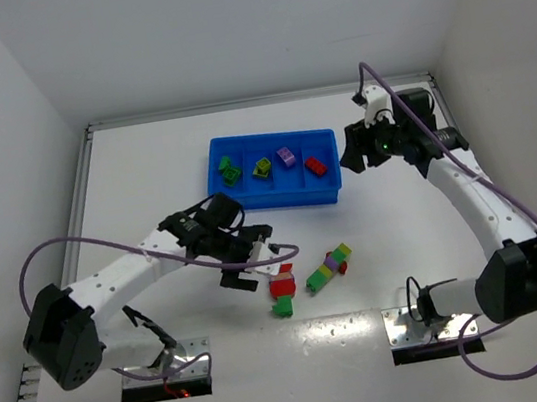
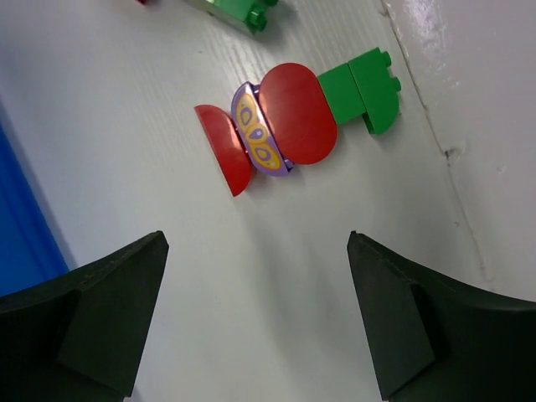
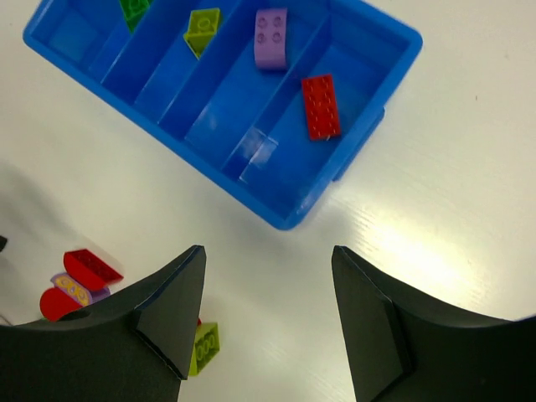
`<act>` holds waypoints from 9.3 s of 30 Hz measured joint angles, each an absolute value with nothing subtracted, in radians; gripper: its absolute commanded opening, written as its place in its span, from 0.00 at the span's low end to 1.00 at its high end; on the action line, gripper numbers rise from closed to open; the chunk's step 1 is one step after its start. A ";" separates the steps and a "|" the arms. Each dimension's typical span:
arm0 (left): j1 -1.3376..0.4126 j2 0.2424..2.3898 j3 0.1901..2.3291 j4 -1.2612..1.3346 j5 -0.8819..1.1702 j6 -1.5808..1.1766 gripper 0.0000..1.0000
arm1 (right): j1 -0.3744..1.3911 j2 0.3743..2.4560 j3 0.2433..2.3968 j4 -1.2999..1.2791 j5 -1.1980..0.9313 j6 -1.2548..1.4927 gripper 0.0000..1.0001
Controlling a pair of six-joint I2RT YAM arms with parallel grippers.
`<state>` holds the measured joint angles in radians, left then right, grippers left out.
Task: Sort the legos into containers by color
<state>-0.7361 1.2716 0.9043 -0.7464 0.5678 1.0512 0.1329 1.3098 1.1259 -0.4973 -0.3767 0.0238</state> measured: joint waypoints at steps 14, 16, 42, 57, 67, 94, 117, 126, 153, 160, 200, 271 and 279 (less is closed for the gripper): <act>-0.830 1.549 1.076 -0.884 0.553 1.526 0.94 | 0.052 1.335 1.122 -0.511 -0.458 0.018 0.62; -0.839 1.581 1.095 -0.914 0.548 1.584 0.94 | 0.046 1.336 1.122 -0.511 -0.464 0.019 0.62; -0.932 1.793 1.141 -0.949 0.532 1.805 0.91 | -0.012 1.373 1.122 -0.514 -0.529 0.019 0.62; -0.913 1.943 1.266 -0.928 0.584 1.659 0.27 | -0.033 1.374 1.122 -0.538 -0.556 0.019 0.62; -0.796 1.740 1.050 -0.704 0.722 1.172 0.05 | -0.003 1.376 1.081 -0.524 -0.669 0.054 0.62; -0.681 1.271 0.899 -0.319 0.092 0.133 0.00 | 0.231 1.703 1.094 -0.439 -1.262 0.268 0.62; -0.681 1.267 0.896 -0.319 0.161 0.096 0.00 | 0.348 1.870 1.272 -0.482 -1.231 0.265 0.66; -0.681 1.267 0.897 -0.319 0.174 0.092 0.00 | 0.382 1.904 1.308 -0.483 -1.229 0.262 0.48; -0.574 1.018 0.759 -0.340 0.121 0.093 0.00 | 0.348 2.022 1.685 -0.402 -1.178 0.370 0.03; -0.471 0.947 0.757 -0.373 0.106 0.051 0.00 | 0.404 2.138 1.719 -0.374 -1.159 0.410 0.03; -0.579 1.362 0.795 -0.304 0.228 -0.015 1.00 | 0.224 1.790 1.399 -0.262 -1.100 0.480 0.03; -0.153 1.418 1.056 -0.442 1.181 0.016 0.27 | 0.355 1.863 1.425 -0.196 -1.279 0.471 0.03; -0.102 1.436 1.062 -0.454 0.972 0.063 0.25 | 0.298 1.882 1.496 -0.215 -1.202 0.458 0.03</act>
